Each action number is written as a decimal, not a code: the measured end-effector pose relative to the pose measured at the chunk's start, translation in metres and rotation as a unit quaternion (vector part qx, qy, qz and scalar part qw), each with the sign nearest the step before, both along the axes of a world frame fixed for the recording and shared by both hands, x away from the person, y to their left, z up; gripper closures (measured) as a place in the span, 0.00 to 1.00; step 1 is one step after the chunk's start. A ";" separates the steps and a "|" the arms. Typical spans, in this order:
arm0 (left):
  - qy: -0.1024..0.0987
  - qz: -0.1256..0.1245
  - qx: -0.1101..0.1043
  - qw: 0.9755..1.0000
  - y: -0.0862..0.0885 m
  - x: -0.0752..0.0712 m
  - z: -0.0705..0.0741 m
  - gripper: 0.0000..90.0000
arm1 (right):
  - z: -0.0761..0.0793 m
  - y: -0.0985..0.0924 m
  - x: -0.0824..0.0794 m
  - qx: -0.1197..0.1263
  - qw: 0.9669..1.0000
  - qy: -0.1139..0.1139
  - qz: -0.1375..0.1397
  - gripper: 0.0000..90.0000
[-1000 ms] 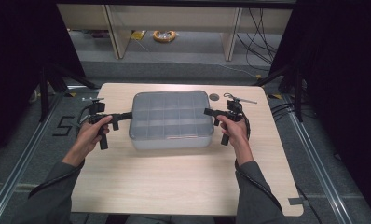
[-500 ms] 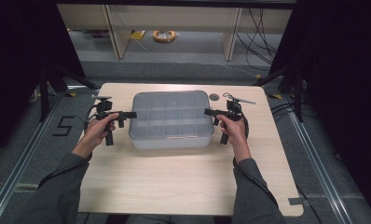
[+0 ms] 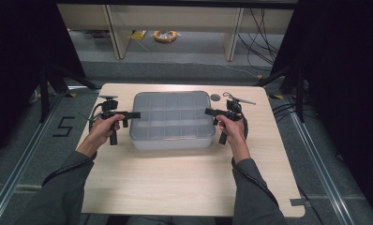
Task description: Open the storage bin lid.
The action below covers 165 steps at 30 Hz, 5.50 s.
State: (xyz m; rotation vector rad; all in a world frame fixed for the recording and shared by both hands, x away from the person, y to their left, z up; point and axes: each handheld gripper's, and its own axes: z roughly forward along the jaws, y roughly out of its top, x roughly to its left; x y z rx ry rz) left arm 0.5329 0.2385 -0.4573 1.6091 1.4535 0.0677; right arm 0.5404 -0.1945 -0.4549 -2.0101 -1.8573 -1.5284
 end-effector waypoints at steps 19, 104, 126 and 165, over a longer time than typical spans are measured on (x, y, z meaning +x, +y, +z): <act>-0.049 -0.002 0.001 0.999 0.003 -0.020 0.033 0.63 | 0.020 -0.008 -0.012 -0.014 0.997 -0.082 -0.007 0.74; -0.090 -0.082 -0.008 0.992 0.003 -0.195 -0.018 0.74 | -0.017 -0.032 -0.197 -0.009 0.996 -0.086 0.032 0.74; -0.069 -0.089 0.004 0.994 0.000 -0.214 -0.037 0.71 | -0.038 -0.029 -0.215 -0.042 0.996 -0.073 0.039 0.73; -0.021 -0.114 0.033 0.993 0.001 -0.219 -0.053 0.65 | -0.054 -0.026 -0.223 -0.066 0.995 -0.032 0.063 0.69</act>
